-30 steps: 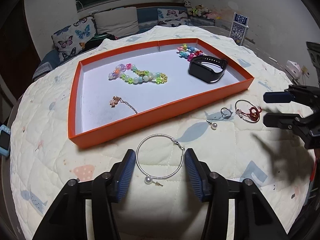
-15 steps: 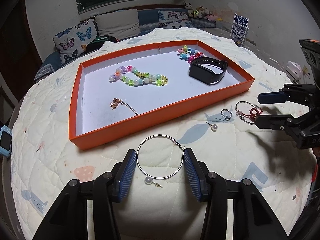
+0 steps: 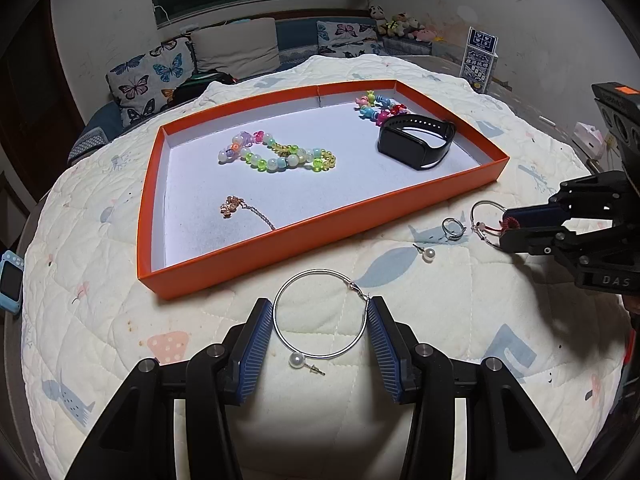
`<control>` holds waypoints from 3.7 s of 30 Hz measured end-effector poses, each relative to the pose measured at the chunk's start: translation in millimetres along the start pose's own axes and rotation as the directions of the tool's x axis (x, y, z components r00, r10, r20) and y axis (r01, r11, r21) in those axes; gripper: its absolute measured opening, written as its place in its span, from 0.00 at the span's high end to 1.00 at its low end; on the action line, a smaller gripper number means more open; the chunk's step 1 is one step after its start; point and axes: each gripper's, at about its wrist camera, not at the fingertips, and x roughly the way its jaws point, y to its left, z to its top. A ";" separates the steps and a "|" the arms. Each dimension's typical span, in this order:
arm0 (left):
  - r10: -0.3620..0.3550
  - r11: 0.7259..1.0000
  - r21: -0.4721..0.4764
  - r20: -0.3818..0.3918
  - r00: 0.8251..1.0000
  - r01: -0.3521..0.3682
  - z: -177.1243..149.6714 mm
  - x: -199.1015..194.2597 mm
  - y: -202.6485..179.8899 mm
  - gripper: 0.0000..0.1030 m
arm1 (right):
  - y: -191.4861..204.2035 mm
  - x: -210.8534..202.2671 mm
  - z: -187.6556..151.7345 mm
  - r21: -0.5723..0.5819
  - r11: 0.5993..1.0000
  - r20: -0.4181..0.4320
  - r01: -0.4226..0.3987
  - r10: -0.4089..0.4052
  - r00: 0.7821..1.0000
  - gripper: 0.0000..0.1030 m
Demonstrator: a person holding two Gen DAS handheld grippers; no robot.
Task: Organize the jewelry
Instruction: 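Grasp the red-tassel hoop earring with the right gripper while the left grasps a large silver hoop, then carry the red-tassel earring into the tray with the right gripper while the left carries the hoop, then open both grippers inside the tray and withdraw them toward the quilt, then grasp a pearl stud earring with the left gripper while the right grasps the second silver hoop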
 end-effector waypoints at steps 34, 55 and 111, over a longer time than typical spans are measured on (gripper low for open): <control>0.023 0.997 -0.077 0.172 0.985 -0.010 48.2 -63.4 8.9 0.50 | -10.2 -54.5 38.1 0.026 1.000 0.169 0.014 -0.018 0.985 0.81; 0.000 0.991 -0.134 0.100 0.995 0.014 90.0 10.4 22.3 0.50 | -45.2 -7.4 53.6 0.117 0.993 0.102 0.021 -0.033 0.994 0.81; 0.027 0.983 -0.183 0.048 0.998 -0.018 -4.2 -54.4 9.9 0.42 | -10.3 0.0 -2.2 0.051 0.999 0.023 0.002 -0.003 1.000 0.46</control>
